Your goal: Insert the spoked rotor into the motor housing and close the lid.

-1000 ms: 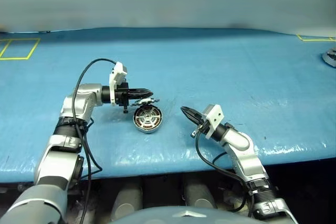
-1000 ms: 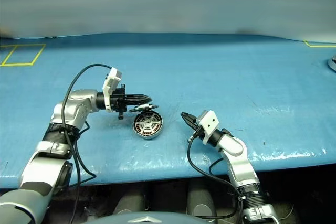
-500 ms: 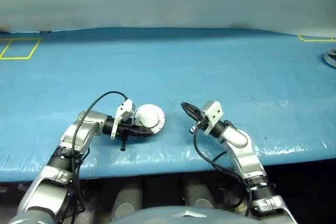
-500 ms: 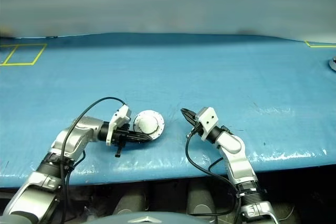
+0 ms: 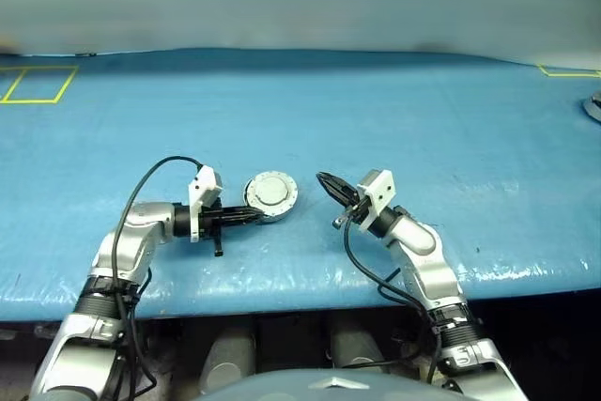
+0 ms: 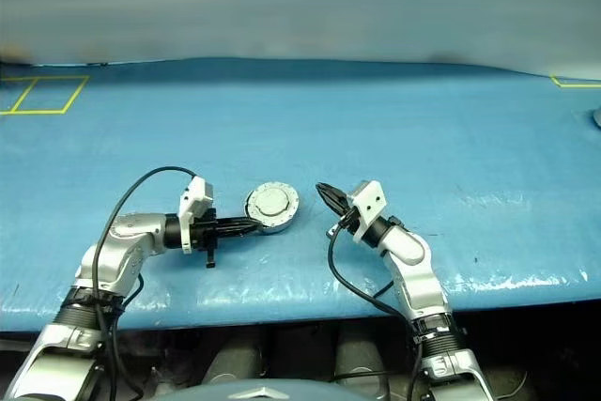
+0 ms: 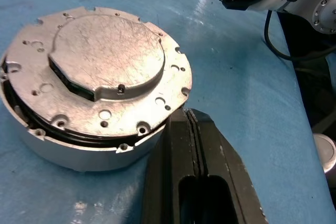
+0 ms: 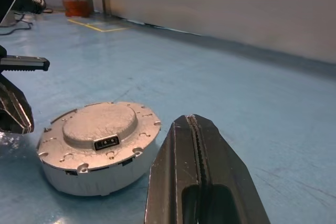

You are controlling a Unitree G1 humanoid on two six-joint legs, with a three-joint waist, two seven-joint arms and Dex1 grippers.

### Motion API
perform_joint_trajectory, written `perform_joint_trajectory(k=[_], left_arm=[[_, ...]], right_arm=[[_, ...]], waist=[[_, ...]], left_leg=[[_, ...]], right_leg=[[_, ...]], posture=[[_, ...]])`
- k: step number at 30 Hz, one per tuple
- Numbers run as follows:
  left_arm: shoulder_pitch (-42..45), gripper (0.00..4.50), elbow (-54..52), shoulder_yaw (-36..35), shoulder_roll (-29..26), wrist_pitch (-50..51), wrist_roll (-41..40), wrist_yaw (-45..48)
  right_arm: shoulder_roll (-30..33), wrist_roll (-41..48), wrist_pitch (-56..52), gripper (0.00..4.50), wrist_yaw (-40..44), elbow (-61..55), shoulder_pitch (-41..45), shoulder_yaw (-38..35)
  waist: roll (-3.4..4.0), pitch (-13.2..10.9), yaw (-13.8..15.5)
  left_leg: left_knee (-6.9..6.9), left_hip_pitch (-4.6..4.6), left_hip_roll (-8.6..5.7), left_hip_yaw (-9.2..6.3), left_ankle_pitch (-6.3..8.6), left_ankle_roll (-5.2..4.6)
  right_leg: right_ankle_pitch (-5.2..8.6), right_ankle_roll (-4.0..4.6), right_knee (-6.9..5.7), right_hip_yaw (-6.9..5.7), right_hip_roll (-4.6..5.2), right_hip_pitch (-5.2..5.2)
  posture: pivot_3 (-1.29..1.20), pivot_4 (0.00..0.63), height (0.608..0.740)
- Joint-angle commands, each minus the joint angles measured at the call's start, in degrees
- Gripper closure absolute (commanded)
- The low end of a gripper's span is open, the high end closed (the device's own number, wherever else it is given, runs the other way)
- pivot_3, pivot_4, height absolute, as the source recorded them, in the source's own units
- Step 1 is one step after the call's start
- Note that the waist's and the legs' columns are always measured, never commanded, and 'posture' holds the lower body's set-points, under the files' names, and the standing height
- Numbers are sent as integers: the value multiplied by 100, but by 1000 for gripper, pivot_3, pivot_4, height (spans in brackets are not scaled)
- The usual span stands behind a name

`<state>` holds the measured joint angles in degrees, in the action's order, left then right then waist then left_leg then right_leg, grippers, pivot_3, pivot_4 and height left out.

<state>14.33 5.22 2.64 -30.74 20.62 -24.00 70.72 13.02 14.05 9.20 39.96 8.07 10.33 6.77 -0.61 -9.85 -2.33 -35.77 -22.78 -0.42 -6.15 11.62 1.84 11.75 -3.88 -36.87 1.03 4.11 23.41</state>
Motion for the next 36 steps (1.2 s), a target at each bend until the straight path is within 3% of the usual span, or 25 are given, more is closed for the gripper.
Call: perform_joint_trajectory(k=[1, 4, 8, 11, 16, 23, 36], left_arm=[[-276, 4485, -732, -197, -235, 87, -436, 264], [-636, 4485, -1060, -219, -444, -101, -360, 243], [-765, 4485, -1003, -596, -289, -353, -387, -282], [-932, 4500, -1011, -719, -224, -626, -178, -691], [-1247, 4500, -841, -682, -98, -1333, 219, -1054], [-1599, 4500, -784, -913, 208, -1685, 139, -1478], [-1862, 4500, -623, -1023, 534, -2062, 66, -1801]], right_arm=[[25, 283, -149, 4500, 316, -330, 97, 12], [0, 341, -311, 4500, 541, -343, 173, 143], [-49, 171, -596, 4500, 588, -183, 336, 331], [-39, -295, -570, 3915, 434, 57, 552, 560], [-140, -957, -382, 2251, -94, 281, 883, 721], [-66, -1260, -639, 15, 113, 227, 1134, 1074], [-345, -1211, -1100, 15, 304, 827, 1551, 1203]], waist=[[1, 0, -4], [3, -1, -12], [3, -2, 6], [3, -1, 9], [3, -2, 13], [3, -1, 8], [2, -1, 4]], left_leg=[[1, 0, 0, 0, 0, 0], [5, 4, 4, 1, 1, 0], [7, 8, 7, 0, 0, 0], [4, 8, 7, 1, 0, 0], [17, 4, 7, 9, 1, 2], [21, 6, 7, 7, 1, 2], [18, 9, 7, 9, 1, 2]], right_leg=[[0, 0, 1, 0, 0, 1], [4, 7, -1, -1, -1, 2], [7, 11, -5, -3, -5, 2], [7, 11, -4, -2, -5, 1], [6, 12, 0, 3, -5, 13], [7, 13, -1, 1, -5, 12], [7, 13, -2, 1, -5, 9]], posture=[[0, 150, 740], [0, 150, 740], [0, 150, 740], [0, 150, 740], [0, 150, 740], [0, 150, 740], [0, 150, 740]])
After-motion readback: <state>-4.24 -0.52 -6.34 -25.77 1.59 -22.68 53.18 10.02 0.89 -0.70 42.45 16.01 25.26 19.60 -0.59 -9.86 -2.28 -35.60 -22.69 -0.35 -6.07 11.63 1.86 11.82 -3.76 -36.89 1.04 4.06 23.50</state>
